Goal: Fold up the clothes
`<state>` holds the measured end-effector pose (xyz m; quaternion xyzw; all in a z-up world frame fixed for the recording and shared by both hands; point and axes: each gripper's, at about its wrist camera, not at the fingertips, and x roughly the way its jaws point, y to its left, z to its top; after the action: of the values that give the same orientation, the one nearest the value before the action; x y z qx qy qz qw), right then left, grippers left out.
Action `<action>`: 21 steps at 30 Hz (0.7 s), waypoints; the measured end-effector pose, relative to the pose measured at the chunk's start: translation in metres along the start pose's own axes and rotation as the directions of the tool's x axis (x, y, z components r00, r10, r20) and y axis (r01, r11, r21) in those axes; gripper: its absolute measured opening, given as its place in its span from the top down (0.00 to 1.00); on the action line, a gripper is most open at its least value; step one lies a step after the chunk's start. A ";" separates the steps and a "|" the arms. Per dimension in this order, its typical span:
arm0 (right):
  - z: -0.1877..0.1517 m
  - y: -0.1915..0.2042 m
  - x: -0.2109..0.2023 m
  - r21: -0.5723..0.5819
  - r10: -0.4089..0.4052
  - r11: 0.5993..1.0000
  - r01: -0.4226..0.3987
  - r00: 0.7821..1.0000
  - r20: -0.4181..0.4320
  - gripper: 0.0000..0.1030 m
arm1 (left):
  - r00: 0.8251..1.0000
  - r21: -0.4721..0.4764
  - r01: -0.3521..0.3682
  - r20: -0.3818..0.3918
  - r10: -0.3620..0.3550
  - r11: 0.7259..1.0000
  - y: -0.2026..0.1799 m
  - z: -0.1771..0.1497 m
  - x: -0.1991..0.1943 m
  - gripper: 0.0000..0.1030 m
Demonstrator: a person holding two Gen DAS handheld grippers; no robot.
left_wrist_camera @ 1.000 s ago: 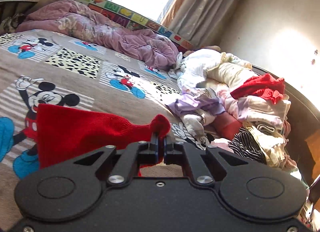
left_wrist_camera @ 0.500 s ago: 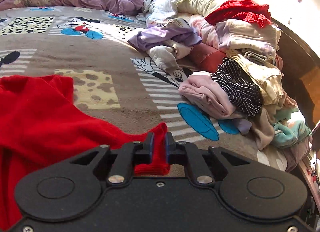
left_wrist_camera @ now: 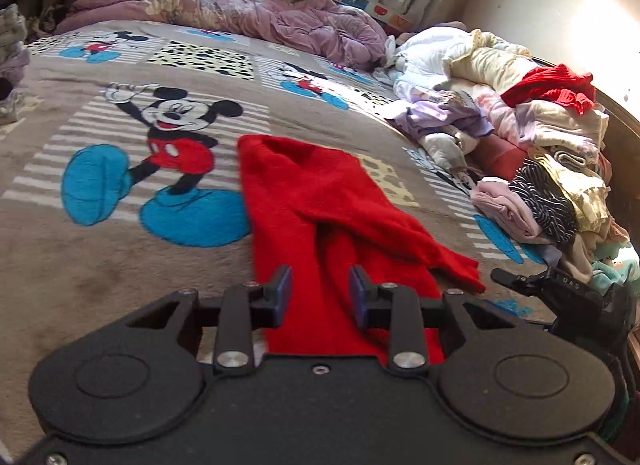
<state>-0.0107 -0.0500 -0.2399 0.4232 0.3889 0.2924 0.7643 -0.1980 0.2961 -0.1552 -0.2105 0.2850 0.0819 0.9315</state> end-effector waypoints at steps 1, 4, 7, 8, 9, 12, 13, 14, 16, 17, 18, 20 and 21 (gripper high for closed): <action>0.002 0.000 0.002 -0.003 -0.012 1.000 0.012 1.000 0.005 0.48 | 1.000 -0.016 -0.010 -0.005 0.010 1.000 0.009 -0.004 -0.004 0.72; 0.007 0.002 0.007 -0.007 -0.043 0.999 0.044 0.999 0.026 0.49 | 0.999 -0.040 -0.040 -0.003 0.040 0.998 0.024 -0.011 -0.013 0.72; 0.010 0.003 0.010 -0.031 -0.068 0.997 0.069 0.997 0.037 0.48 | 1.000 -0.028 -0.030 0.004 0.030 0.999 0.026 -0.015 -0.022 0.72; 0.010 0.003 0.010 -0.043 -0.071 0.996 0.073 0.997 0.036 0.49 | 1.000 -0.011 -0.019 0.004 0.020 1.000 0.024 -0.017 -0.024 0.72; 0.010 0.003 0.010 -0.054 -0.073 0.996 0.075 0.997 0.035 0.49 | 1.000 0.018 -0.024 -0.001 0.024 1.000 0.021 -0.019 -0.026 0.72; 0.005 0.012 0.000 -0.103 -0.104 0.989 0.108 0.994 0.042 0.49 | 0.999 0.097 -0.026 -0.022 0.028 0.995 0.011 -0.028 -0.031 0.72; 0.001 0.018 -0.004 -0.138 -0.108 0.984 0.114 0.993 0.045 0.47 | 0.999 0.116 -0.016 -0.031 0.020 0.993 0.008 -0.032 -0.032 0.72; -0.002 0.027 -0.008 -0.180 -0.110 0.977 0.117 0.993 0.047 0.47 | 0.999 0.135 -0.007 -0.041 0.013 0.991 0.005 -0.036 -0.034 0.72; -0.015 0.051 -0.011 -0.280 -0.066 0.958 0.065 0.998 0.007 0.48 | 0.998 0.174 0.004 -0.057 0.006 0.985 0.001 -0.045 -0.035 0.72; -0.023 0.065 -0.010 -0.334 -0.037 0.942 0.023 0.999 -0.035 0.48 | 0.997 0.182 0.014 -0.071 -0.001 0.983 -0.001 -0.048 -0.033 0.72; -0.031 0.079 -0.009 -0.385 -0.011 0.923 -0.020 0.997 -0.078 0.49 | 0.997 0.189 0.020 -0.083 -0.004 0.982 -0.002 -0.052 -0.032 0.72; -0.049 0.101 0.002 -0.422 0.016 0.902 -0.091 0.984 -0.177 0.49 | 0.994 0.201 0.039 -0.112 -0.016 0.979 -0.005 -0.059 -0.028 0.72; -0.059 0.111 0.008 -0.433 0.026 0.893 -0.125 0.973 -0.227 0.49 | 0.992 0.213 0.049 -0.122 -0.023 0.976 -0.008 -0.063 -0.028 0.72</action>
<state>-0.0687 0.0329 -0.1658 0.2182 0.3756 0.4471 0.7819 -0.2501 0.2605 -0.1845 -0.1177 0.3433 0.0208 0.9316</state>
